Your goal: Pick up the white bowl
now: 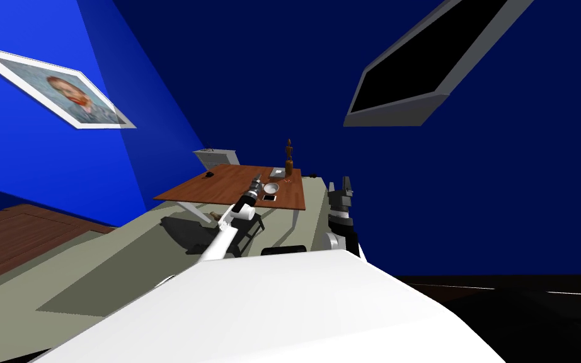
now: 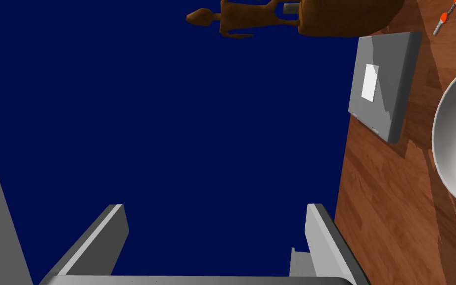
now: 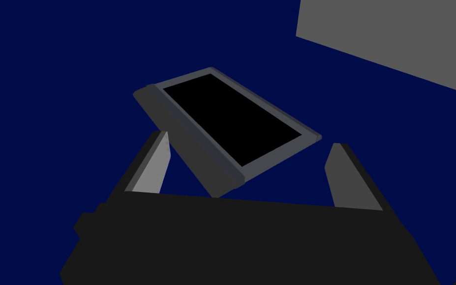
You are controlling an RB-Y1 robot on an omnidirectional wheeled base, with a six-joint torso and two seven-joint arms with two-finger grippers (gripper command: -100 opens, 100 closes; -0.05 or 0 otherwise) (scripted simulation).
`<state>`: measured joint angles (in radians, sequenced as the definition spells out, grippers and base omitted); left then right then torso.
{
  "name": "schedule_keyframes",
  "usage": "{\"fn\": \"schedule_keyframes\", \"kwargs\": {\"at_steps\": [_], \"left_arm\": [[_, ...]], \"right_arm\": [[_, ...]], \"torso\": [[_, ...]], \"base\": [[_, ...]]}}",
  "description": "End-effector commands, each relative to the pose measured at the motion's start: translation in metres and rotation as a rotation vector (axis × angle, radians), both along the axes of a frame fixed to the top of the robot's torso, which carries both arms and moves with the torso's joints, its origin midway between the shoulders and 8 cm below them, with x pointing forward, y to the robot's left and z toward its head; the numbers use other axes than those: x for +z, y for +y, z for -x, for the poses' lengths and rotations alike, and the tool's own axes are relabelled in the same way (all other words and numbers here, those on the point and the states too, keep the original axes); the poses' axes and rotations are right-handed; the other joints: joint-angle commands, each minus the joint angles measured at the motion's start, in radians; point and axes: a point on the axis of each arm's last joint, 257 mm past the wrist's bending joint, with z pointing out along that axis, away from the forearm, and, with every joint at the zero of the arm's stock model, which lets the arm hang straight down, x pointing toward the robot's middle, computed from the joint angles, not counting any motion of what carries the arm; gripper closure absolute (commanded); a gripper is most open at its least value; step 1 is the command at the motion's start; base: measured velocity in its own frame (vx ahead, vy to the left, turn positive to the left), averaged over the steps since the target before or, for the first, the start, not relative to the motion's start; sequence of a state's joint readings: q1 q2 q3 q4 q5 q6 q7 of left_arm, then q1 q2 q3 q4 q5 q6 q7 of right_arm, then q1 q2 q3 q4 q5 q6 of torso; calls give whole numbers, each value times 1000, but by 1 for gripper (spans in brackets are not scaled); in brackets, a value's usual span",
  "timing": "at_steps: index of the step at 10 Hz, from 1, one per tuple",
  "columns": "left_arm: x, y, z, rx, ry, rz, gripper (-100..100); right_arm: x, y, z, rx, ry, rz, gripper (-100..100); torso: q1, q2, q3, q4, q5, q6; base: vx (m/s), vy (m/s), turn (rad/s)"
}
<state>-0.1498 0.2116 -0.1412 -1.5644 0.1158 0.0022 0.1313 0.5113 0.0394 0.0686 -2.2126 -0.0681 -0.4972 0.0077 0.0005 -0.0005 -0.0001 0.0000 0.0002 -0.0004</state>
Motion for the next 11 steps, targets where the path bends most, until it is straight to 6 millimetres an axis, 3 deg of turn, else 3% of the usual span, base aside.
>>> {"fn": "schedule_keyframes", "kwargs": {"at_steps": [1, 4, 5, 6, 7, 11], "left_arm": [[-8, -7, -12, -11, 39, 9, -100], [-38, -8, -23, -9, 123, 10, -100], [-37, -17, -33, -21, 151, 20, -100], [-54, -12, -32, -11, 183, 14, -100], [-54, -20, -41, -22, 212, 22, -100], [-97, -22, -53, -12, 353, 22, -100]], "right_arm": [[0, 0, 0, 0, 0, 0, 0], [0, 0, 0, 0, 0, 0, 0], [0, 0, 0, 0, 0, 0, 0], [0, 0, 0, 0, 0, 0, 0], [0, 0, 0, 0, 0, 0, 0], [0, 0, 0, 0, 0, 0, 0]], "torso": [[0, 0, 0, 0, 0, 0], [0, -1, -1, 0, 0, 0], [0, -1, -1, 0, 0, 0], [0, -1, -1, 0, 0, 0], [0, -1, -1, 0, 0, 0], [-1, -2, -1, -1, 0, 0]], "base": [[2, 7, -2], [8, 8, -4], [17, 1, 4], [16, -2, -1], [25, -3, 8], [30, -10, 7]]}}
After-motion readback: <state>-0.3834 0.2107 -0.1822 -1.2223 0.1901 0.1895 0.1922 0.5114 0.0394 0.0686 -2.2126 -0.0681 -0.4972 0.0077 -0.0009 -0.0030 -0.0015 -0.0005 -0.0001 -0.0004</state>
